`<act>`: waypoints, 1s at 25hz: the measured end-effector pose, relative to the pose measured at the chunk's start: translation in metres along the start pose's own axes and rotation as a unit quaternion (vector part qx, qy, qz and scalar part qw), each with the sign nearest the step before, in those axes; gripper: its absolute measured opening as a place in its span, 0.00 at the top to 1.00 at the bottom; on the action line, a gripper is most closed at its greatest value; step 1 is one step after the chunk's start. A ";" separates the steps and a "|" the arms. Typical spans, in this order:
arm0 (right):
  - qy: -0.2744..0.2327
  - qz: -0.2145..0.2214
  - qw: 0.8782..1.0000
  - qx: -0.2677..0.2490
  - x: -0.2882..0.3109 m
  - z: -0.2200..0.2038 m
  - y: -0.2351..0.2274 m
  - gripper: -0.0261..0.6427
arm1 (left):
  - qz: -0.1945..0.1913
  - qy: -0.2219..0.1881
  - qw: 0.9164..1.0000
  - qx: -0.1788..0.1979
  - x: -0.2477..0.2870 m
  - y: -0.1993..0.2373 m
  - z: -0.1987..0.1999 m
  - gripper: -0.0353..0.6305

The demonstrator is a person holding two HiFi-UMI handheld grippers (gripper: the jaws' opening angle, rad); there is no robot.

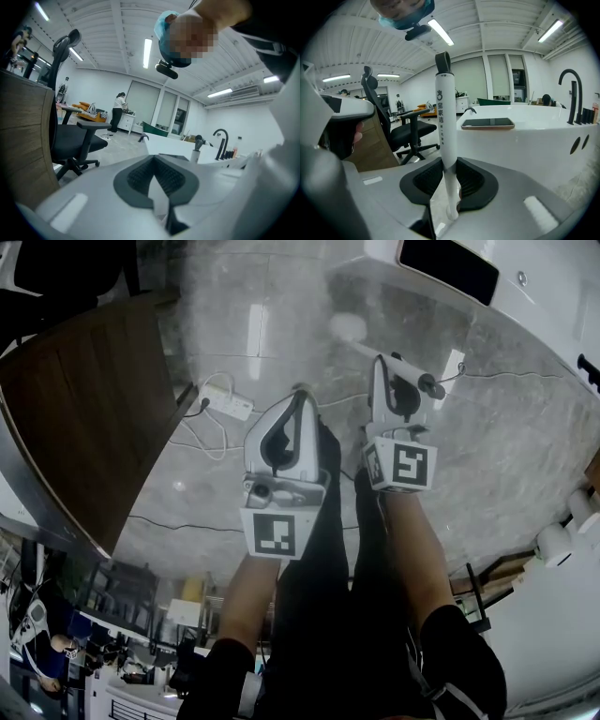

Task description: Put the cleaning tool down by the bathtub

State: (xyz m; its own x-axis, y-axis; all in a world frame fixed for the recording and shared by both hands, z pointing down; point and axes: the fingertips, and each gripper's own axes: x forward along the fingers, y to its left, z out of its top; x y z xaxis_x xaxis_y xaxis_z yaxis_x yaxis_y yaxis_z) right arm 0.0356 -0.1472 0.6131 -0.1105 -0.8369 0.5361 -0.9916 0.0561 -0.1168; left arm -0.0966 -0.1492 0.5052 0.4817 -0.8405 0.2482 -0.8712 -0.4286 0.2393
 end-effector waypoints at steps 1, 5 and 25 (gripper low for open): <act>0.001 -0.001 1.000 -0.002 0.003 -0.002 0.000 0.82 | -0.001 0.002 1.000 0.001 0.001 0.001 -0.002 0.94; 0.002 -0.004 1.000 -0.007 0.019 -0.014 -0.003 0.82 | -0.004 0.004 1.000 0.000 0.007 0.007 -0.011 0.94; 0.023 -0.020 0.999 -0.008 0.072 -0.091 -0.022 0.82 | 0.001 0.010 1.000 -0.007 0.029 0.024 -0.060 0.94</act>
State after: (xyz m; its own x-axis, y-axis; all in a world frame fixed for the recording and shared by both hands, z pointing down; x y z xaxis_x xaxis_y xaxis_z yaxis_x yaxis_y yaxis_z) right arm 0.0433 -0.1589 0.7302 -0.0737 -0.8123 0.5785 -0.9961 0.0322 -0.0817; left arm -0.0976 -0.1637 0.5746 0.4825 -0.8340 0.2676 -0.8704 -0.4225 0.2526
